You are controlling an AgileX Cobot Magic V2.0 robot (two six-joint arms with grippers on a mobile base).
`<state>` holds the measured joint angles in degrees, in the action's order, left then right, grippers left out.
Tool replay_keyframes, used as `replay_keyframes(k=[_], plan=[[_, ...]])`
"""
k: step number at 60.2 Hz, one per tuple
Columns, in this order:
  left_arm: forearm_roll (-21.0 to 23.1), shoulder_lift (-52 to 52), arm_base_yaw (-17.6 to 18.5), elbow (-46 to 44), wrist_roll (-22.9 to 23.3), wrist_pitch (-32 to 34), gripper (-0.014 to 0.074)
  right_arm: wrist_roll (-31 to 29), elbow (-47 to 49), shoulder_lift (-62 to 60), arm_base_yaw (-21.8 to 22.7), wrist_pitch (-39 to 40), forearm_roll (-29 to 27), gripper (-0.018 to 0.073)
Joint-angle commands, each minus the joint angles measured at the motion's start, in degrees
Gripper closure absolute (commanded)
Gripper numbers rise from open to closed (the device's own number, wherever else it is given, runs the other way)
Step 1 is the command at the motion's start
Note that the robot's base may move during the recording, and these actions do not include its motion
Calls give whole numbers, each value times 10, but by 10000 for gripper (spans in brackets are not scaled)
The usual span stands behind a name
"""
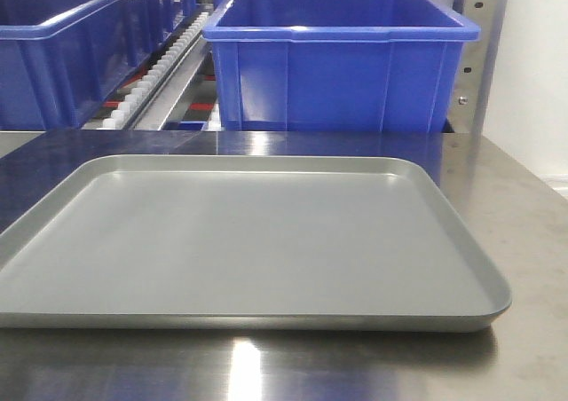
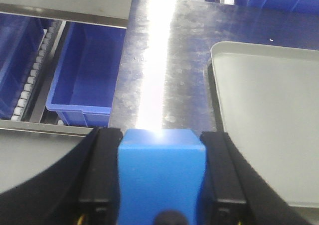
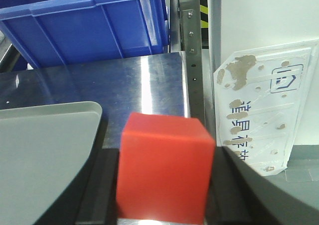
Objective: Sort and place red and blue blocks on shelf
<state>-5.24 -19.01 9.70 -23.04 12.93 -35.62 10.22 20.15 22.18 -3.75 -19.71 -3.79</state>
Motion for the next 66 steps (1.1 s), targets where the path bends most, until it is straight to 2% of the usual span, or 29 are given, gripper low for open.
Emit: replay_keyframes(k=[1, 38, 66], plan=[[-9, -2, -1, -16, 5, 50, 461, -3, 16, 2, 4, 51, -1, 497], [-9, -2, -1, -16, 5, 48, 461, -3, 16, 2, 4, 51, -1, 497], [-8, 24, 0, 8, 5, 117, 461, -3, 16, 2, 4, 51, -1, 497]])
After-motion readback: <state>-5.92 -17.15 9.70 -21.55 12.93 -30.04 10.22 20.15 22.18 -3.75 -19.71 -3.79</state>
